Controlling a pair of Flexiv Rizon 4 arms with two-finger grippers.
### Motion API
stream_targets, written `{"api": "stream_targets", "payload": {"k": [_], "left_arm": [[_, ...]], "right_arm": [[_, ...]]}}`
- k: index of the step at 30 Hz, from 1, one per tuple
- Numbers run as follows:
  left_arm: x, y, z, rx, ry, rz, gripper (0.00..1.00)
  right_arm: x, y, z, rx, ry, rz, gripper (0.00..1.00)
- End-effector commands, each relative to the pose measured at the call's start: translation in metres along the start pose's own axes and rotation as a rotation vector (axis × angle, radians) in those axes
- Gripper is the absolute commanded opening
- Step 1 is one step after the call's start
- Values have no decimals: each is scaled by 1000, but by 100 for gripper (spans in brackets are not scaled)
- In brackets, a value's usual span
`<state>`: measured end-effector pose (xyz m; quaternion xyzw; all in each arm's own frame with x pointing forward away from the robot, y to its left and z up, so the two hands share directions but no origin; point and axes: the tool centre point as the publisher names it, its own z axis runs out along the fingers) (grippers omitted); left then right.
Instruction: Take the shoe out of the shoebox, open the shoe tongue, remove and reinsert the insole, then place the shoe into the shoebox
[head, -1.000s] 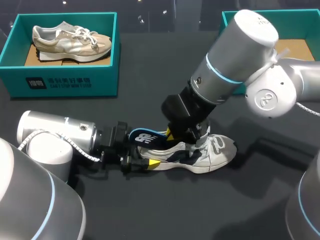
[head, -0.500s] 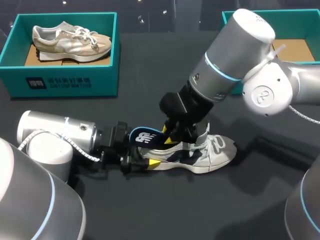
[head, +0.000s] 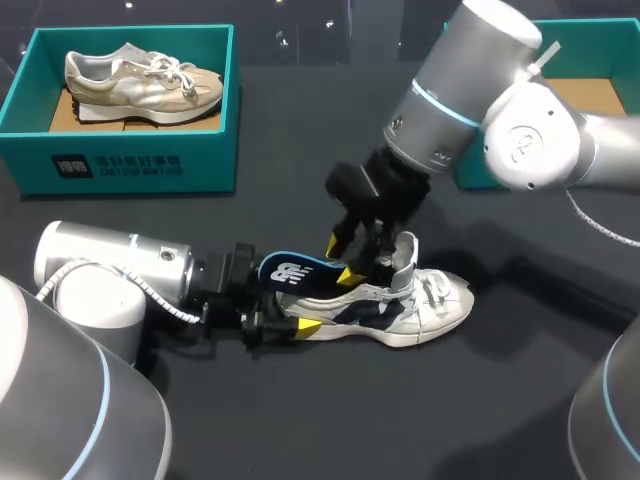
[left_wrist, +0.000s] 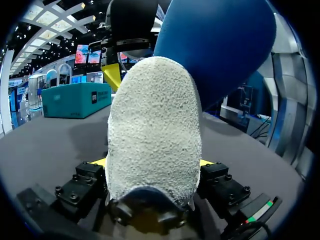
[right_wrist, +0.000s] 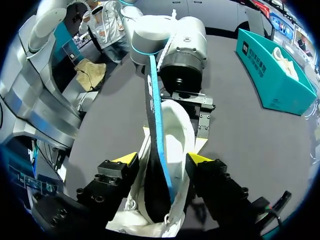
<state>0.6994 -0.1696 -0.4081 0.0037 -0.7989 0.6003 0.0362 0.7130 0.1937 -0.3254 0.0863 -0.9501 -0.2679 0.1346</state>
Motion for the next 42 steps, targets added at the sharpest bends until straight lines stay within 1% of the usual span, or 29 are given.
{"api": "stream_targets", "payload": {"k": [1, 2, 8, 10, 16, 23, 28, 37, 38, 41, 42], "left_arm": [[0, 0, 2, -3, -1, 0, 0], [0, 0, 2, -3, -1, 0, 0], [0, 0, 2, -3, -1, 0, 0], [0, 0, 2, -3, -1, 0, 0], [0, 0, 2, -3, -1, 0, 0], [0, 0, 2, -3, -1, 0, 0], [0, 0, 2, -3, -1, 0, 0], [0, 0, 2, -3, -1, 0, 0], [0, 0, 2, -3, -1, 0, 0], [0, 0, 2, -3, -1, 0, 0], [0, 0, 2, -3, -1, 0, 0]], "right_arm": [[-12, 2, 9, 0, 81, 15, 62], [-12, 2, 10, -4, 90, 18, 62], [-8, 3, 13, -32, 122, 43, 57], [-5, 4, 14, -40, 126, 49, 50], [3, 7, 13, -50, 134, 72, 47], [11, 13, 11, -55, 138, 91, 47], [9, 18, 15, -84, 142, 89, 46], [7, 22, 23, -104, 153, 87, 42], [7, 22, 23, -104, 154, 87, 40], [8, 23, 24, -105, 153, 90, 33], [8, 23, 24, -105, 153, 91, 27]]}}
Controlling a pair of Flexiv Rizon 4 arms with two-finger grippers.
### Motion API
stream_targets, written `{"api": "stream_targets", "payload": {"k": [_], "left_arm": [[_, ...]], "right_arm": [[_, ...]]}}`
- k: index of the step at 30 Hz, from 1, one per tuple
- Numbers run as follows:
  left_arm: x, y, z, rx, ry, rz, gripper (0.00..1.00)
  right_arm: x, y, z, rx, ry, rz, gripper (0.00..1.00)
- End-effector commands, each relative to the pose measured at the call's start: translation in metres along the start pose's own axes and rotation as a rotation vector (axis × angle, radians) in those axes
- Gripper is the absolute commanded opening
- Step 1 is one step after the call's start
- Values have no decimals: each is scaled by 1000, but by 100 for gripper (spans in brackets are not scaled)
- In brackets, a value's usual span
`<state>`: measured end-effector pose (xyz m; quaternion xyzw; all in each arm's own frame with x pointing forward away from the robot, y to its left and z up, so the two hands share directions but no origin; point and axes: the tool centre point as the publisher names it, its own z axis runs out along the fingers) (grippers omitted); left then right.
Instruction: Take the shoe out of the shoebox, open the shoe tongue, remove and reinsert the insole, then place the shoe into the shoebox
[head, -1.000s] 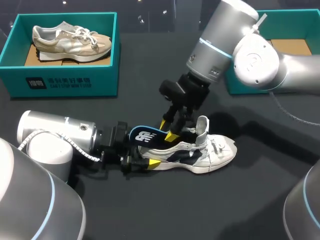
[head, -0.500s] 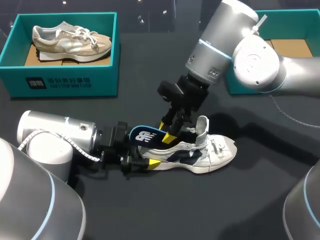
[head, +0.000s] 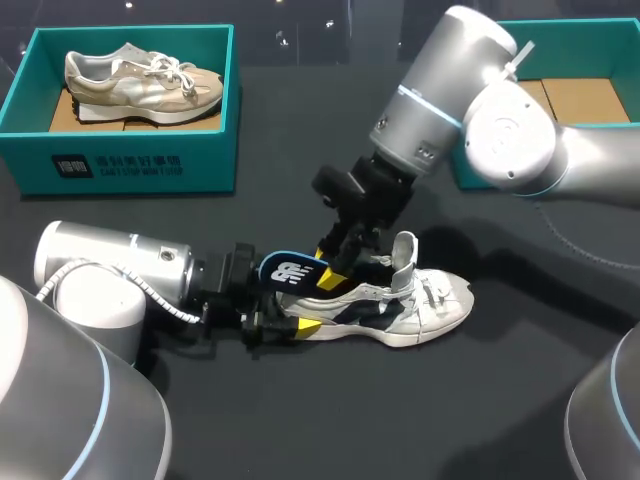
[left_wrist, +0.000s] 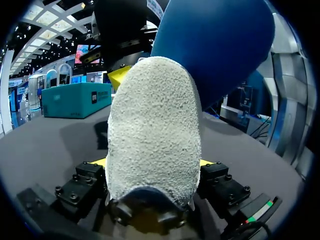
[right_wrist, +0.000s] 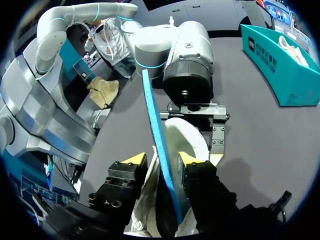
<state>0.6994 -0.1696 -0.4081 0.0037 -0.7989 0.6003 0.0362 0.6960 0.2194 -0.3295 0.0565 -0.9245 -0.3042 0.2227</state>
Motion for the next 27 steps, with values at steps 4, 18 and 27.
{"api": "stream_targets", "payload": {"k": [4, 18, 27], "left_arm": [[0, 0, 2, -3, -1, 0, 0], [0, 0, 2, -3, -1, 0, 0], [0, 0, 2, -3, -1, 0, 0]], "right_arm": [[0, 3, 5, -4, 0, 2, 0], [8, 27, 2, -34, -30, -97, 0], [12, 49, -7, -51, -65, -202, 0]]}}
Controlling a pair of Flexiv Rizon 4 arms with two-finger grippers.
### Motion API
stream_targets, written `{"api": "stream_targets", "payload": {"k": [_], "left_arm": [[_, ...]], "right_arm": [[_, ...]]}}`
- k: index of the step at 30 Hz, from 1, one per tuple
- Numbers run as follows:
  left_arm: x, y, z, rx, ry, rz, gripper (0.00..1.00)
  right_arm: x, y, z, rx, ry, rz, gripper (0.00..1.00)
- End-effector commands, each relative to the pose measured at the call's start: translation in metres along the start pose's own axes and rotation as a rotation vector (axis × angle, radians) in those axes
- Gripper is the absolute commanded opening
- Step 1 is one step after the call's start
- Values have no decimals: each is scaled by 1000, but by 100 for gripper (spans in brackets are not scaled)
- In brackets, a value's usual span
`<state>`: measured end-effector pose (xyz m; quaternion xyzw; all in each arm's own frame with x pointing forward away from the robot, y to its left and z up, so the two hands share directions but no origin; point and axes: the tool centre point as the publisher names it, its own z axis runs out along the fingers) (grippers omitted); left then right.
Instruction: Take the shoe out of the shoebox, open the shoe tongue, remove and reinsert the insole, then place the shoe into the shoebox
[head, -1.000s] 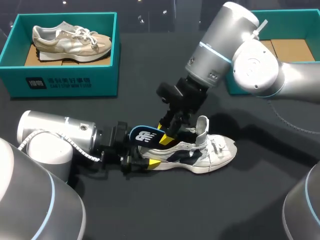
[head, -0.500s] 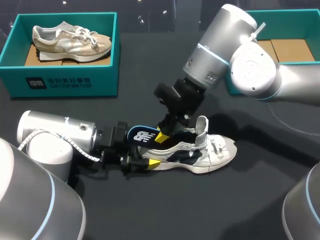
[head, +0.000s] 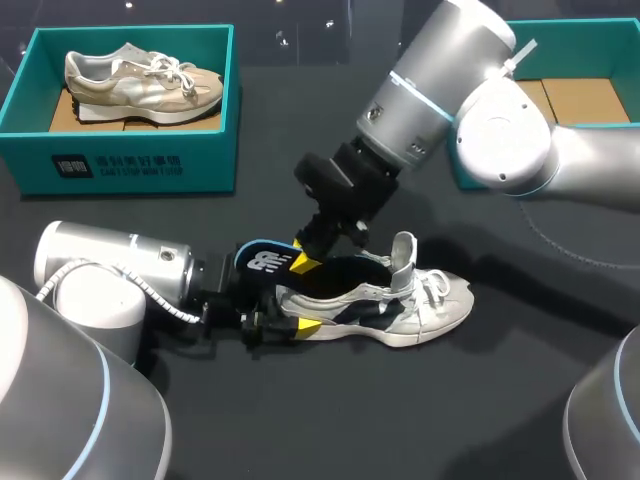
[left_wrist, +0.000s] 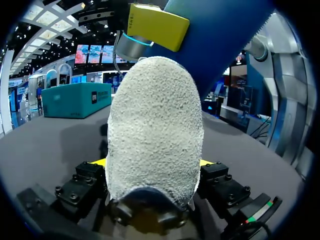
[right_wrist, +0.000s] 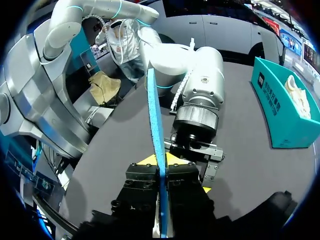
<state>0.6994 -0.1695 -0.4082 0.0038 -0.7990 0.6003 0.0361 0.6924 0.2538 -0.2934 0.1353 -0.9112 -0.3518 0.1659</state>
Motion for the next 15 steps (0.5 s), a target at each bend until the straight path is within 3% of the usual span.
{"api": "stream_targets", "payload": {"k": [1, 9, 15], "left_arm": [[0, 0, 2, -3, -1, 0, 0], [0, 0, 2, -3, -1, 0, 0], [0, 0, 2, -3, -1, 0, 0]], "right_arm": [[3, 1, -1, 5, -8, 1, 0], [3, 1, -1, 5, -8, 1, 0], [24, 34, -36, -100, -97, -79, 0]]}}
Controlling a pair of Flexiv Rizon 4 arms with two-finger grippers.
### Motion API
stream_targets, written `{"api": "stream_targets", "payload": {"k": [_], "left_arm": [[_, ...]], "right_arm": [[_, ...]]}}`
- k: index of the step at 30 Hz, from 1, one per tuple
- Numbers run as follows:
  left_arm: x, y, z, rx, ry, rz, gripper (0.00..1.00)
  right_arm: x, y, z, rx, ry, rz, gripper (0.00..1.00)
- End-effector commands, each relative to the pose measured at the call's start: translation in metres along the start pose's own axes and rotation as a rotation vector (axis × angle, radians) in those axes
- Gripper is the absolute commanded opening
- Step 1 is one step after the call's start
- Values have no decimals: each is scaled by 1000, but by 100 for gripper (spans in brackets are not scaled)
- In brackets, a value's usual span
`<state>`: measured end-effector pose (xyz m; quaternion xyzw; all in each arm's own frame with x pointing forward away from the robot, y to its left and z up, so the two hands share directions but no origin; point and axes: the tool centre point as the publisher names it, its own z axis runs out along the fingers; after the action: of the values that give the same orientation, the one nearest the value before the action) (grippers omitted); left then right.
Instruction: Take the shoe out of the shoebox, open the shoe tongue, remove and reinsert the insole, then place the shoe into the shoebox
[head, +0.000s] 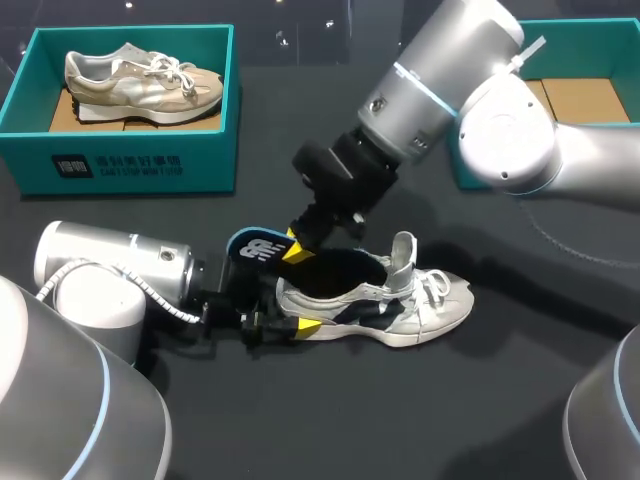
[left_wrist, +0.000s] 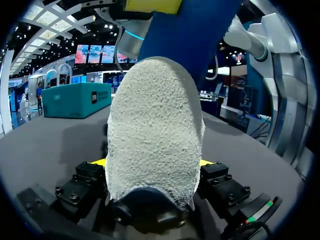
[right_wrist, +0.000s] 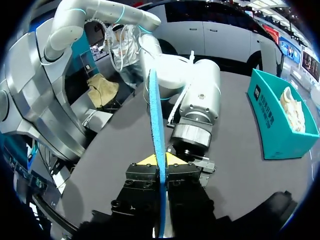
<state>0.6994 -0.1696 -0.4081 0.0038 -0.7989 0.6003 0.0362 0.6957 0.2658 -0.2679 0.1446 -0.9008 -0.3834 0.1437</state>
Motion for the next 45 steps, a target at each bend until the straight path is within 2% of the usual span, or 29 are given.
{"api": "stream_targets", "payload": {"k": [1, 2, 4, 5, 9, 11, 23, 25, 29, 32, 39, 41, 45], "left_arm": [[0, 0, 2, -3, -1, 0, 0], [0, 0, 2, -3, -1, 0, 0], [0, 0, 2, -3, -1, 0, 0], [0, 0, 2, -3, -1, 0, 0], [0, 0, 2, -3, -1, 0, 0], [0, 0, 2, -3, -1, 0, 0], [0, 0, 2, -3, -1, 0, 0], [0, 0, 2, -3, -1, 0, 0], [0, 0, 2, -3, -1, 0, 0], [0, 0, 2, -3, -1, 0, 0], [0, 0, 2, -3, -1, 0, 0], [0, 0, 2, -3, -1, 0, 0], [0, 0, 2, -3, -1, 0, 0]], "right_arm": [[30, 17, -31, -65, -78, -47, 0], [34, 23, -37, -104, -96, -70, 0], [42, 35, -49, -119, -104, -66, 0], [45, 42, -55, -170, -123, -94, 0], [49, 62, -76, -284, -97, -129, 0], [52, 74, -84, -288, -99, -173, 0], [52, 74, -84, -288, -99, -173, 0], [62, 82, -95, -296, -135, -157, 0], [92, 94, -115, -363, -184, -126, 0], [110, 96, -119, -429, -202, -89, 0], [140, 98, -127, -526, -227, -16, 0], [151, 95, -132, -505, -258, 95, 0], [151, 95, -132, -505, -258, 95, 0]]}}
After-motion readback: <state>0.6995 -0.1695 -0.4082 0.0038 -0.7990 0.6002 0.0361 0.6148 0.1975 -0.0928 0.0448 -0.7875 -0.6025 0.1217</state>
